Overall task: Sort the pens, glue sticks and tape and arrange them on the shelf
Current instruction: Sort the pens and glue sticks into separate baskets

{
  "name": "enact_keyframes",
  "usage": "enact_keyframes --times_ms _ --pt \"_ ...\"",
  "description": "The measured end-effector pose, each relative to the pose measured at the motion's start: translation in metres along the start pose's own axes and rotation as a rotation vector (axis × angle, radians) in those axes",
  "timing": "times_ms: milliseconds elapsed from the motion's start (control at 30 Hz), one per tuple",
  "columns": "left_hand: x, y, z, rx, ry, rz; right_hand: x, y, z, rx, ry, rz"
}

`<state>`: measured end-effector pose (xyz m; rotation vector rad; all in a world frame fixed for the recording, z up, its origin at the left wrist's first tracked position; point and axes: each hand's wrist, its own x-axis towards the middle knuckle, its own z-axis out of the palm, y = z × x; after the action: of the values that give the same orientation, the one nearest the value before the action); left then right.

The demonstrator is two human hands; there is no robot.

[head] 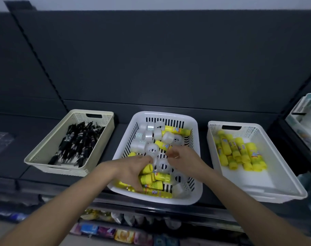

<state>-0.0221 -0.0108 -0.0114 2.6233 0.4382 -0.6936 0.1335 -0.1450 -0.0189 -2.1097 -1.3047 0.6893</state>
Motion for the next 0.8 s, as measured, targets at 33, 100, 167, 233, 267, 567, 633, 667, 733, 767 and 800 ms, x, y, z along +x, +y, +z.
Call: enact_keyframes --times_ms 33,100,167,233,267,567,633,667,733,767,800 --pt "-0.001 -0.001 -0.001 0.022 -0.001 0.02 0.0 0.0 0.002 0.0 -0.003 0.007" --pt "-0.001 -0.005 -0.001 -0.019 0.043 0.062 -0.001 -0.001 0.005 0.004 -0.003 0.012" --pt "-0.003 -0.009 0.001 -0.162 0.136 0.085 -0.001 -0.002 0.009 0.01 -0.004 0.017" --pt "-0.004 -0.011 0.005 -0.245 0.235 0.072 -0.002 -0.003 0.013 0.006 -0.007 0.025" --pt "-0.004 -0.011 0.007 -0.246 0.273 0.069 -0.001 -0.003 0.014 0.005 -0.006 0.03" --pt "0.006 -0.015 0.005 -0.864 0.604 0.047 0.028 -0.003 0.001 -0.222 0.123 0.03" --pt "0.007 -0.015 -0.003 -0.992 0.71 0.019 0.045 0.0 -0.004 -0.306 0.152 0.037" --pt "0.008 -0.016 -0.006 -1.036 0.75 0.01 0.055 0.004 -0.006 -0.36 0.16 0.04" --pt "0.01 -0.018 -0.009 -1.085 0.805 -0.004 0.072 0.01 -0.009 -0.481 0.156 0.053" --pt "0.01 -0.02 -0.009 -1.101 0.82 -0.013 0.079 0.011 -0.01 -0.539 0.14 0.07" --pt "0.011 -0.021 -0.008 -1.121 0.831 -0.023 0.085 0.014 -0.012 -0.594 0.12 0.068"
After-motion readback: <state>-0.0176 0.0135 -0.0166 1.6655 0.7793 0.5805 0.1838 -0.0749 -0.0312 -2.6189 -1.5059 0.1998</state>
